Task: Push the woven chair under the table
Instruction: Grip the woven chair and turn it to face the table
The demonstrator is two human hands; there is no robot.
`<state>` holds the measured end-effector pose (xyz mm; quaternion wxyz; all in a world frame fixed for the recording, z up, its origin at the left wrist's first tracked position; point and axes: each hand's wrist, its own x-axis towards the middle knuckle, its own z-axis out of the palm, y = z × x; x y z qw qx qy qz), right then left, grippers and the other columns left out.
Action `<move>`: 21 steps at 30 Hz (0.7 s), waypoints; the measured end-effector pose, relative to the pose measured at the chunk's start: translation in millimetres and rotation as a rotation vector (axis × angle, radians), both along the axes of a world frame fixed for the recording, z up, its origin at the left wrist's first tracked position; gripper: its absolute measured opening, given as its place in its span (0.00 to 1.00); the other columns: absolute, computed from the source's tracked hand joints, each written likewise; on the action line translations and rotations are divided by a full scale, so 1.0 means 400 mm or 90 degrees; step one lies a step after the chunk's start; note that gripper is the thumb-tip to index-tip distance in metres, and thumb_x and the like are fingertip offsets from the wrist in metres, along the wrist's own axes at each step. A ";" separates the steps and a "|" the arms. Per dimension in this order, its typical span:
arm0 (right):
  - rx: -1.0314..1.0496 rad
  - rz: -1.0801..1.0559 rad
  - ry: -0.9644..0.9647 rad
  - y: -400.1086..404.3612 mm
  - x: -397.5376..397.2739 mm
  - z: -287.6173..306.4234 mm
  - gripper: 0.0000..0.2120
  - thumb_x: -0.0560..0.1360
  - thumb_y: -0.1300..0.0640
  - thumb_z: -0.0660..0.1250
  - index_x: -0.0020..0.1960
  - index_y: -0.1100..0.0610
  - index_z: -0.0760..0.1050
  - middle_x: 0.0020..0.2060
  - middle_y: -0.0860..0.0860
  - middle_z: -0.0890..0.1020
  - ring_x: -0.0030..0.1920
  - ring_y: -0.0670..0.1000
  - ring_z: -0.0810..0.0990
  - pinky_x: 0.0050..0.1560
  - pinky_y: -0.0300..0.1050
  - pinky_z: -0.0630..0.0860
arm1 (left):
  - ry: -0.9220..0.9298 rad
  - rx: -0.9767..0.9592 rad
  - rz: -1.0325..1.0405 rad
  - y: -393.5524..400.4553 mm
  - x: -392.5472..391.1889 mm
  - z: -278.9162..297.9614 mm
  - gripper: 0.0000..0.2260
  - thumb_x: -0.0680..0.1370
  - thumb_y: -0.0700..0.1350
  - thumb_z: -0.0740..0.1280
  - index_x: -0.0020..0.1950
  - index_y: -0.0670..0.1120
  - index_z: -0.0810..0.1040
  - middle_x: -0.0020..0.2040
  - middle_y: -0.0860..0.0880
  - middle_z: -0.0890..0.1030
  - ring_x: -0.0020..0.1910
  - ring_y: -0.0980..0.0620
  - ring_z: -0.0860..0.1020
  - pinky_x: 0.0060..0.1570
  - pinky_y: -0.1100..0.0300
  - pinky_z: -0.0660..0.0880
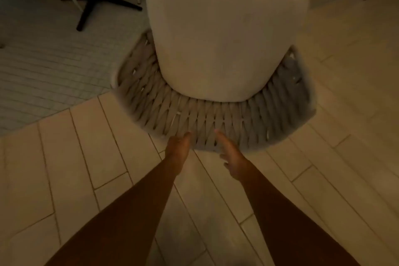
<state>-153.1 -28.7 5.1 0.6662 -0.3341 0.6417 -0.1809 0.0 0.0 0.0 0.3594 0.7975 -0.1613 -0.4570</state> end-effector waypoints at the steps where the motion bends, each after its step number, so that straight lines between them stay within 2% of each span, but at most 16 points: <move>1: 0.031 -0.039 -0.035 0.002 0.016 -0.048 0.46 0.71 0.28 0.68 0.82 0.46 0.58 0.80 0.51 0.63 0.77 0.59 0.65 0.75 0.59 0.61 | 0.038 -0.010 0.041 -0.004 0.005 -0.049 0.23 0.78 0.56 0.67 0.67 0.43 0.76 0.62 0.43 0.78 0.48 0.47 0.75 0.49 0.57 0.66; 4: 0.065 -0.081 -0.147 0.000 0.035 -0.187 0.44 0.71 0.27 0.67 0.81 0.44 0.60 0.79 0.52 0.65 0.76 0.60 0.65 0.77 0.61 0.59 | 0.146 -0.021 0.117 -0.019 0.027 -0.187 0.18 0.79 0.56 0.66 0.62 0.45 0.77 0.62 0.42 0.78 0.52 0.43 0.76 0.49 0.56 0.67; 7: 0.075 -0.141 -0.185 -0.022 0.051 -0.329 0.43 0.74 0.29 0.66 0.81 0.49 0.62 0.75 0.53 0.68 0.74 0.59 0.67 0.76 0.60 0.62 | 0.236 -0.048 0.166 -0.032 0.038 -0.326 0.25 0.79 0.59 0.66 0.71 0.46 0.73 0.61 0.47 0.74 0.59 0.44 0.74 0.53 0.55 0.67; 8: 0.086 -0.164 -0.199 -0.032 0.051 -0.373 0.41 0.74 0.29 0.66 0.79 0.51 0.64 0.71 0.53 0.72 0.70 0.58 0.71 0.73 0.58 0.65 | 0.271 -0.055 0.178 -0.038 0.042 -0.367 0.25 0.79 0.60 0.65 0.70 0.47 0.73 0.58 0.49 0.73 0.59 0.45 0.74 0.52 0.55 0.67; 9: 0.099 -0.191 -0.225 -0.041 0.047 -0.408 0.38 0.74 0.30 0.66 0.76 0.52 0.68 0.62 0.53 0.75 0.62 0.55 0.75 0.67 0.55 0.69 | 0.306 -0.065 0.189 -0.045 0.045 -0.403 0.21 0.79 0.61 0.64 0.64 0.48 0.76 0.54 0.50 0.73 0.54 0.47 0.75 0.49 0.56 0.68; 10: 0.111 -0.216 -0.248 -0.051 0.041 -0.440 0.34 0.74 0.31 0.67 0.70 0.54 0.72 0.52 0.52 0.76 0.52 0.52 0.76 0.60 0.53 0.71 | 0.333 -0.061 0.198 -0.052 0.048 -0.435 0.17 0.79 0.62 0.63 0.55 0.49 0.77 0.49 0.51 0.73 0.47 0.50 0.75 0.45 0.57 0.69; 11: 0.118 -0.251 -0.278 -0.059 0.039 -0.473 0.30 0.74 0.32 0.67 0.62 0.55 0.74 0.45 0.52 0.74 0.44 0.51 0.74 0.53 0.50 0.72 | 0.362 -0.074 0.208 -0.059 0.048 -0.469 0.16 0.79 0.62 0.62 0.51 0.50 0.77 0.46 0.51 0.74 0.44 0.53 0.73 0.43 0.59 0.69; 12: 0.120 -0.292 -0.298 -0.066 0.036 -0.500 0.27 0.74 0.33 0.67 0.56 0.57 0.75 0.42 0.52 0.73 0.40 0.51 0.73 0.49 0.48 0.72 | 0.387 -0.098 0.209 -0.066 0.048 -0.495 0.16 0.80 0.62 0.61 0.55 0.51 0.78 0.49 0.50 0.76 0.47 0.53 0.75 0.48 0.58 0.71; 13: 0.120 -0.332 -0.312 -0.073 0.035 -0.523 0.26 0.74 0.34 0.68 0.52 0.58 0.75 0.40 0.53 0.74 0.38 0.51 0.73 0.47 0.47 0.72 | 0.410 -0.139 0.220 -0.074 0.049 -0.520 0.19 0.80 0.61 0.61 0.63 0.50 0.78 0.56 0.49 0.79 0.55 0.52 0.77 0.58 0.56 0.72; 14: 0.116 -0.367 -0.314 -0.079 0.033 -0.541 0.26 0.74 0.35 0.68 0.51 0.59 0.75 0.39 0.55 0.76 0.36 0.51 0.74 0.45 0.46 0.71 | 0.420 -0.173 0.239 -0.080 0.049 -0.537 0.22 0.80 0.60 0.62 0.69 0.50 0.76 0.63 0.50 0.79 0.62 0.51 0.76 0.66 0.54 0.70; 15: 0.109 -0.388 -0.312 -0.085 0.032 -0.557 0.25 0.74 0.36 0.69 0.53 0.59 0.76 0.37 0.54 0.77 0.33 0.50 0.75 0.43 0.44 0.70 | 0.429 -0.206 0.274 -0.089 0.049 -0.553 0.23 0.80 0.58 0.64 0.72 0.48 0.74 0.66 0.49 0.79 0.64 0.49 0.76 0.68 0.53 0.70; 18: 0.082 -0.433 -0.296 -0.098 0.031 -0.606 0.29 0.77 0.41 0.70 0.68 0.60 0.73 0.34 0.51 0.73 0.21 0.45 0.73 0.32 0.41 0.69 | 0.420 -0.238 0.370 -0.117 0.053 -0.594 0.23 0.78 0.54 0.70 0.70 0.44 0.75 0.63 0.44 0.81 0.60 0.45 0.80 0.62 0.51 0.78; 19: 0.077 -0.447 -0.281 -0.099 0.035 -0.617 0.32 0.77 0.41 0.70 0.71 0.61 0.72 0.35 0.51 0.72 0.20 0.44 0.73 0.31 0.41 0.69 | 0.405 -0.238 0.380 -0.127 0.053 -0.609 0.23 0.78 0.53 0.71 0.70 0.43 0.75 0.63 0.43 0.81 0.59 0.44 0.80 0.61 0.49 0.78; 21: 0.064 -0.475 -0.241 -0.105 0.052 -0.620 0.33 0.76 0.41 0.72 0.74 0.59 0.71 0.38 0.52 0.74 0.26 0.46 0.73 0.30 0.40 0.71 | 0.375 -0.230 0.399 -0.147 0.045 -0.627 0.25 0.78 0.52 0.72 0.71 0.42 0.74 0.65 0.41 0.80 0.60 0.42 0.80 0.62 0.44 0.78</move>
